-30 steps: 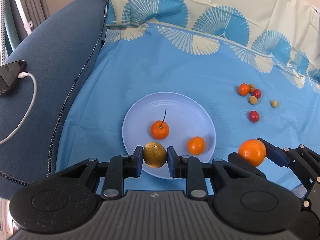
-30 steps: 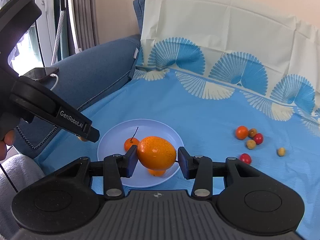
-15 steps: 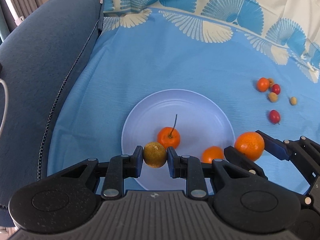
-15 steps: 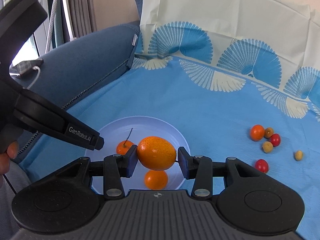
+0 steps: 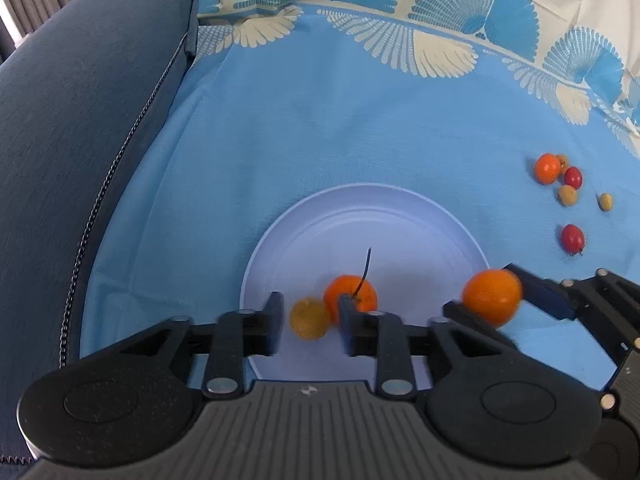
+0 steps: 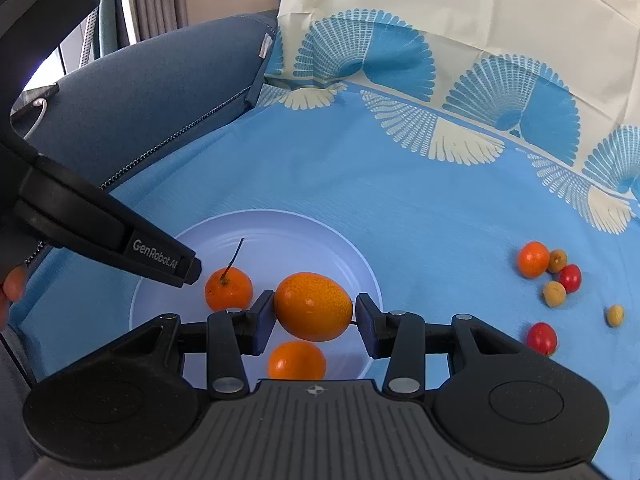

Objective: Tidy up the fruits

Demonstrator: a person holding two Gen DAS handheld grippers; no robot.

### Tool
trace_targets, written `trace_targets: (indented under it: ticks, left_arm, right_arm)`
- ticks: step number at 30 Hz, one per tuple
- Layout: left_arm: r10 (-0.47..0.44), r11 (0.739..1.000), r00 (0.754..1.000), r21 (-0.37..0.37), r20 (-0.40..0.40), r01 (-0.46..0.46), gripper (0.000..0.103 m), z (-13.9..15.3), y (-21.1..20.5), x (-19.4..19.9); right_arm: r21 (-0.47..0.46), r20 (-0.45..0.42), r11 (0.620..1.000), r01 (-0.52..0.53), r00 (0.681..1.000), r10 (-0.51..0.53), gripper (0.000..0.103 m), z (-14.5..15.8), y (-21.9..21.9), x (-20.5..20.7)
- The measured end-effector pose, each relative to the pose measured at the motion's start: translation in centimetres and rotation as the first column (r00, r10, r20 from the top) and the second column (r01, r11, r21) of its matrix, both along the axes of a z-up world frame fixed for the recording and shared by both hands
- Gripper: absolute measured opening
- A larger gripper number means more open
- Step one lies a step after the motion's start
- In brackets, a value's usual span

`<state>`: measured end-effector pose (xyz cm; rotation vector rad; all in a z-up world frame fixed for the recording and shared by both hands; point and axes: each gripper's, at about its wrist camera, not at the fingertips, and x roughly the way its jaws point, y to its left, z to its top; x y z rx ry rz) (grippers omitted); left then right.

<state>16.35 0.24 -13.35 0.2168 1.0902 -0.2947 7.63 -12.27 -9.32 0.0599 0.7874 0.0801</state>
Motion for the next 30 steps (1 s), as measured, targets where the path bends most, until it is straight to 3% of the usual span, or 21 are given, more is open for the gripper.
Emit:
trace_targets:
  ticks: [1, 2, 3, 6, 9, 18, 30]
  left_arm:
    - [0.005, 1.000, 1.000, -0.004, 0.009, -0.005, 0.083, 0.2, 0.1, 0.1]
    - [0.013, 1.000, 0.999, -0.014, 0.030, -0.012, 0.097, 0.6, 0.3, -0.1]
    - [0.017, 1.000, 0.998, -0.026, 0.053, -0.016, 0.099, 1.1, 0.5, -0.3]
    - [0.001, 1.000, 0.998, -0.030, 0.070, 0.002, 0.100, 2.3, 1.1, -1.1]
    - [0.014, 1.000, 0.998, -0.022, 0.069, -0.013, 0.101, 3.2, 2.0, -2.6]
    - [0.065, 0.997, 0.995, -0.043, 0.072, -0.062, 0.101, 5.9, 5.0, -9.1]
    - [0.053, 0.997, 0.984, -0.058, 0.169, -0.043, 0.101, 10.1, 5.5, -16.6]
  right_arm:
    - [0.006, -0.002, 1.000, -0.015, 1.000, 0.015, 0.046, 0.0, 0.0, 0.0]
    - [0.011, 0.000, 0.999, -0.030, 1.000, 0.030, 0.052, 0.1, 0.0, 0.1]
    - [0.010, 0.009, 0.999, -0.043, 0.999, 0.043, 0.064, 0.4, 0.1, 0.0]
    - [-0.030, 0.057, 0.998, -0.051, 0.997, 0.052, 0.084, 1.4, 0.5, -0.8]
    - [-0.052, 0.068, 0.998, -0.047, 0.996, 0.051, 0.090, 2.4, 0.6, -2.3]
    - [0.019, 0.037, 0.995, 0.097, 0.994, -0.098, 0.096, 5.5, 0.1, -9.6]
    - [0.023, 0.117, 0.986, 0.163, 0.979, -0.165, 0.099, 8.7, 1.0, -17.6]
